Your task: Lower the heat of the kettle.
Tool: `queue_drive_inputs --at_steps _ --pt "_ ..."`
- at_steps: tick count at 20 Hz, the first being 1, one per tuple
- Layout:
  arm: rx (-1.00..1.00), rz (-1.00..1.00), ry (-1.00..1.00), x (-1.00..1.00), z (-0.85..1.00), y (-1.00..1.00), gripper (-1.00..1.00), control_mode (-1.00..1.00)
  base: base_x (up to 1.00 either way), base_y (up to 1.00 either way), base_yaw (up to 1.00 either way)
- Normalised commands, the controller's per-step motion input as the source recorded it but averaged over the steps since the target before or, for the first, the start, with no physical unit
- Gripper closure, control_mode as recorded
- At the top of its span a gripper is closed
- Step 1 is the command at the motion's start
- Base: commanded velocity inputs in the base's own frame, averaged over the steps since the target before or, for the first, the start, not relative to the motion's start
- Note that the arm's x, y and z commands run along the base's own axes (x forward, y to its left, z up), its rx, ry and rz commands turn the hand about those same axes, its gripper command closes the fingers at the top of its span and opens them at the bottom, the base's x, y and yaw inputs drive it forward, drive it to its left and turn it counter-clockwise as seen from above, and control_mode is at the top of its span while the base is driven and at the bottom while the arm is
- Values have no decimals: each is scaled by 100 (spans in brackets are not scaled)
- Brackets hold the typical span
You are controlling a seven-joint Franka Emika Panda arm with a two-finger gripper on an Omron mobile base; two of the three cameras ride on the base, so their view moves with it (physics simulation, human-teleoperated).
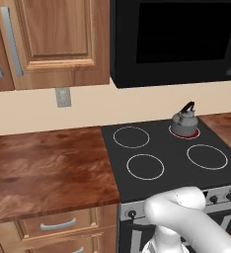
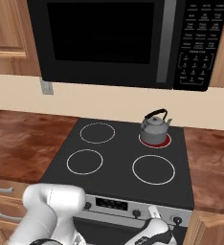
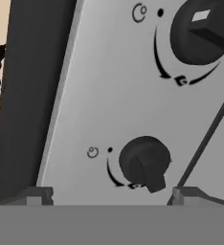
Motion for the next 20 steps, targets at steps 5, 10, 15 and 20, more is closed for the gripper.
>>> queue_drive_inputs --at_steps 5,10,15,20 --pt "0 0 -2 11 -16 -13 -100 -100 0 0 0" --pt "0 0 -2 10 -16 -16 -100 -100 0 0 0" --pt "0 0 -2 6 -16 -9 -100 -100 0 0 0" --pt "0 0 -1 3 -8 -1 -100 -100 0 0 0"
